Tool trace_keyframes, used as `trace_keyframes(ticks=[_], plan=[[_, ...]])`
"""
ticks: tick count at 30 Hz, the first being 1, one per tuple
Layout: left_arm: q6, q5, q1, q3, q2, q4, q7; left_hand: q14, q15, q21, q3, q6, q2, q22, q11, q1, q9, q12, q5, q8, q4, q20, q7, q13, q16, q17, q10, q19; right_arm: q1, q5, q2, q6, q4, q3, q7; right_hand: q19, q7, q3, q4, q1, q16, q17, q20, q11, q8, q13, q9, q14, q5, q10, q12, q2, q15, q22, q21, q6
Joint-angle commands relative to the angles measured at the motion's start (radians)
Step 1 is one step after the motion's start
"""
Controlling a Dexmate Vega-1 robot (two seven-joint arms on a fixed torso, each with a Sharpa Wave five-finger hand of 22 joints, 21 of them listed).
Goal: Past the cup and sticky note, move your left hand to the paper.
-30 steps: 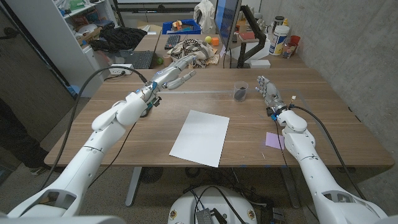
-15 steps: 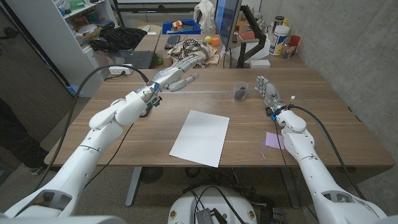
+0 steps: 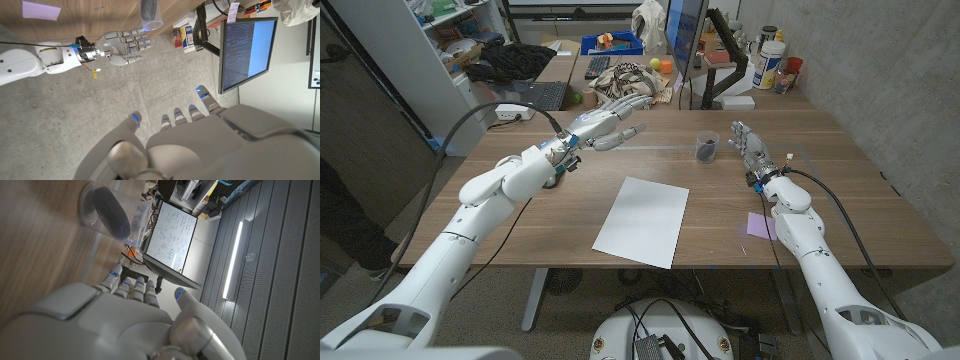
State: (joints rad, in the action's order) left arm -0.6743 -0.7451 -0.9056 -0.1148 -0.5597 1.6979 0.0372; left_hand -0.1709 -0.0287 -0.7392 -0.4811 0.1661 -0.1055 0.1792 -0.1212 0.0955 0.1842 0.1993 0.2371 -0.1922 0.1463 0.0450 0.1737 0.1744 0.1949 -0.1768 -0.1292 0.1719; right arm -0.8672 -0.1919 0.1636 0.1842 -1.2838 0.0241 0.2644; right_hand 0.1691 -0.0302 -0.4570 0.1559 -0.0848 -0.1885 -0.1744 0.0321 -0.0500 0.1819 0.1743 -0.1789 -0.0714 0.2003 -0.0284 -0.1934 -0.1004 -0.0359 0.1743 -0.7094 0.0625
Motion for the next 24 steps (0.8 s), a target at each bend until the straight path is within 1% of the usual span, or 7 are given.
trace_keyframes(ticks=[1,6,7,12,24], plan=[[-0.047,0.012,0.011,-0.005,-0.016,0.007,0.051,-0.002,-0.044,0.004,-0.001,0.002,-0.015,0.003,-0.006,0.01,0.001,-0.002,0.011,0.002,0.005,-0.004,0.012,0.005,-0.001,-0.004,-0.003,0.131,0.002,0.002,-0.004,0.001,0.003,-0.001,-0.005,0.018,0.002,0.0,-0.003,-0.001,-0.005,-0.003,0.125,-0.007,0.006,0.004,-0.005,-0.001,0.009,0.0,-0.007,-0.086,-0.054,0.004,0.003,0.0],[-0.061,0.019,0.015,-0.005,-0.019,0.003,0.073,-0.006,-0.045,0.012,-0.001,0.007,-0.017,0.003,-0.007,0.009,0.002,-0.004,0.012,0.003,0.007,-0.007,0.014,0.005,-0.003,-0.004,-0.007,0.147,0.004,0.004,-0.006,0.004,0.009,-0.003,-0.005,0.018,0.003,0.0,-0.003,-0.001,-0.005,-0.003,0.125,-0.008,0.006,0.004,-0.005,-0.001,0.009,0.001,-0.007,-0.086,-0.054,0.004,0.004,0.0],[-0.063,0.018,0.015,-0.005,-0.019,0.003,0.075,-0.006,-0.045,0.012,-0.001,0.009,-0.017,0.003,-0.007,0.009,0.002,-0.005,0.012,0.004,0.007,-0.007,0.016,0.005,-0.003,-0.004,-0.009,0.148,0.004,0.004,-0.006,0.005,0.01,-0.003,-0.005,0.017,0.002,0.0,-0.003,-0.001,-0.005,-0.003,0.126,-0.005,0.006,0.004,-0.005,-0.001,0.009,0.001,-0.007,-0.086,-0.054,0.004,0.004,0.0],[-0.072,0.018,0.016,-0.003,-0.02,0.005,0.088,-0.008,-0.047,0.015,-0.001,0.014,-0.019,0.004,-0.012,0.008,0.002,-0.006,0.012,0.005,0.009,-0.006,0.021,0.005,-0.004,-0.004,-0.013,0.15,0.006,0.007,-0.008,0.008,0.012,-0.005,-0.007,0.017,0.002,0.0,-0.003,0.0,-0.005,-0.003,0.126,-0.006,0.006,0.004,-0.005,-0.001,0.009,0.001,-0.007,-0.086,-0.053,0.004,0.005,0.0],[-0.086,0.037,0.013,0.001,-0.036,0.013,0.154,-0.019,-0.048,0.02,0.001,0.024,-0.019,0.005,-0.009,0.005,0.002,-0.009,0.013,0.007,0.012,-0.002,0.028,0.006,-0.008,-0.005,-0.021,0.155,0.004,0.013,-0.01,0.004,0.008,-0.006,-0.015,0.016,0.002,0.0,-0.003,0.0,-0.005,-0.003,0.126,-0.007,0.006,0.004,-0.005,-0.001,0.009,0.001,-0.007,-0.086,-0.054,0.005,0.007,0.0]])
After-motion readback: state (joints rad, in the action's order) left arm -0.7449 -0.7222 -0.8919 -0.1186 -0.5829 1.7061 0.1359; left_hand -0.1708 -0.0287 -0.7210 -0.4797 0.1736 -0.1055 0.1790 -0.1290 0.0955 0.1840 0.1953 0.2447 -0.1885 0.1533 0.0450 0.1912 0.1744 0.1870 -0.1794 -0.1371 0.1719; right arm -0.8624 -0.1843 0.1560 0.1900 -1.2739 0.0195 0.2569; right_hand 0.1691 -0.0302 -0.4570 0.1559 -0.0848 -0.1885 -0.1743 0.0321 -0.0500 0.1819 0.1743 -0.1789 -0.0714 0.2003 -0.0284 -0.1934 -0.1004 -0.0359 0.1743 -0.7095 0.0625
